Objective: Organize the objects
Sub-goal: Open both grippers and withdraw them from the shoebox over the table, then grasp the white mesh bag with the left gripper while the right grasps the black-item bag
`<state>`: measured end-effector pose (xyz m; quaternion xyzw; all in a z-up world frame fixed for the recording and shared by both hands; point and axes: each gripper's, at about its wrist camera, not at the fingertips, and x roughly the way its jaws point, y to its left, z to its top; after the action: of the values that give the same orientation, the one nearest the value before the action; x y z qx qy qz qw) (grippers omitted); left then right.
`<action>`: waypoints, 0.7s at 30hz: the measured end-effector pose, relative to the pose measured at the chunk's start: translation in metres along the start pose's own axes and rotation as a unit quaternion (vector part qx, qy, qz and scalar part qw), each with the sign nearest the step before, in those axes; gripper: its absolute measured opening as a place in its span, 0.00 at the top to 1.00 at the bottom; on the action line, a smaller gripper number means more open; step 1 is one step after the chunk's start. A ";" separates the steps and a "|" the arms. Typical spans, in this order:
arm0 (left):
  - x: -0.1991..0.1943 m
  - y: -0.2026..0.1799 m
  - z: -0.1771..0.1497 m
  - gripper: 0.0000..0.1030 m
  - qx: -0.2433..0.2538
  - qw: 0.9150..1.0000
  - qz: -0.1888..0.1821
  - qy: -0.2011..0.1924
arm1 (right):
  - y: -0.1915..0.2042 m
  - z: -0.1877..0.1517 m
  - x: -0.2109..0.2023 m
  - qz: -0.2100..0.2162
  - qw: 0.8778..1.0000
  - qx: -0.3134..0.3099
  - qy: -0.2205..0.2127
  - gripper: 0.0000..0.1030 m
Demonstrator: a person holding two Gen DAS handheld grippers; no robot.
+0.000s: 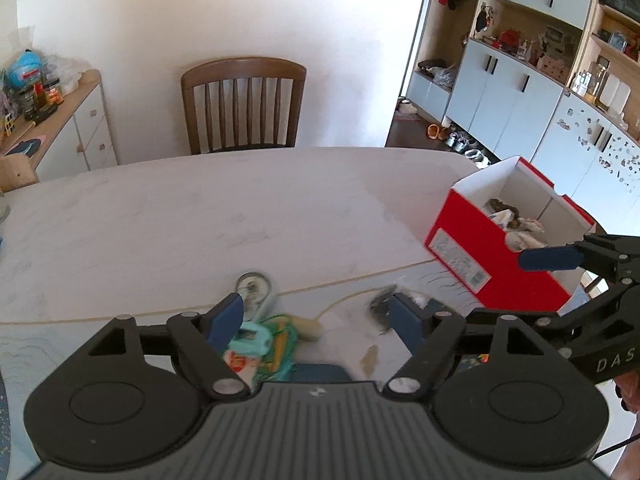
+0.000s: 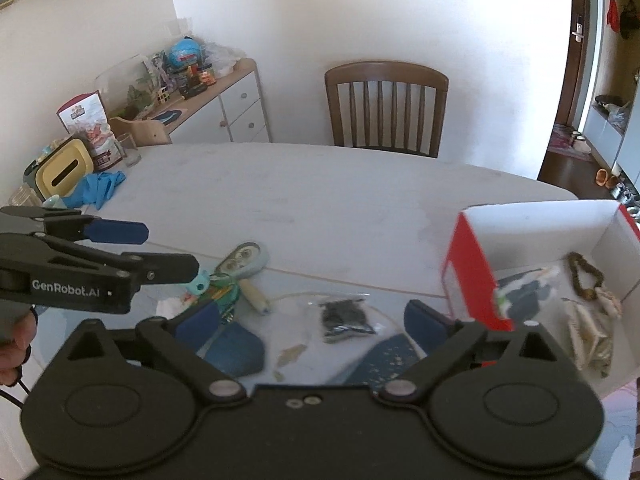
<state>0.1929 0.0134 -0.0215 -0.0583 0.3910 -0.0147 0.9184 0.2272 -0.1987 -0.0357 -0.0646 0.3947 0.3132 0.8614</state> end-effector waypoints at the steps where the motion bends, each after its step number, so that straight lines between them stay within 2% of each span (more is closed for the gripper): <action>1: 0.000 0.005 -0.002 0.19 -0.001 1.000 0.001 0.001 | 0.002 0.001 0.004 0.001 1.000 0.002 0.002 0.02; 13: 0.028 0.061 -0.037 0.13 -0.025 0.999 0.001 0.028 | 0.018 0.009 0.052 -0.010 0.999 0.012 0.040 0.02; 15: 0.035 0.068 -0.044 0.08 -0.031 0.999 -0.001 0.033 | 0.018 0.008 0.059 -0.019 0.999 0.007 0.045 0.02; 16: 0.039 0.071 -0.048 0.00 -0.035 0.999 -0.001 0.036 | 0.017 0.008 0.063 -0.024 0.999 0.005 0.047 0.02; 21: 0.057 0.084 -0.066 0.00 -0.054 0.997 -0.007 0.051 | 0.004 0.004 0.083 -0.045 0.997 0.019 0.065 0.02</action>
<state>0.1830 0.0867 -0.1178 -0.1093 0.4372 -0.0029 0.8927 0.2679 -0.1532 -0.0922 -0.0864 0.4527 0.2622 0.8478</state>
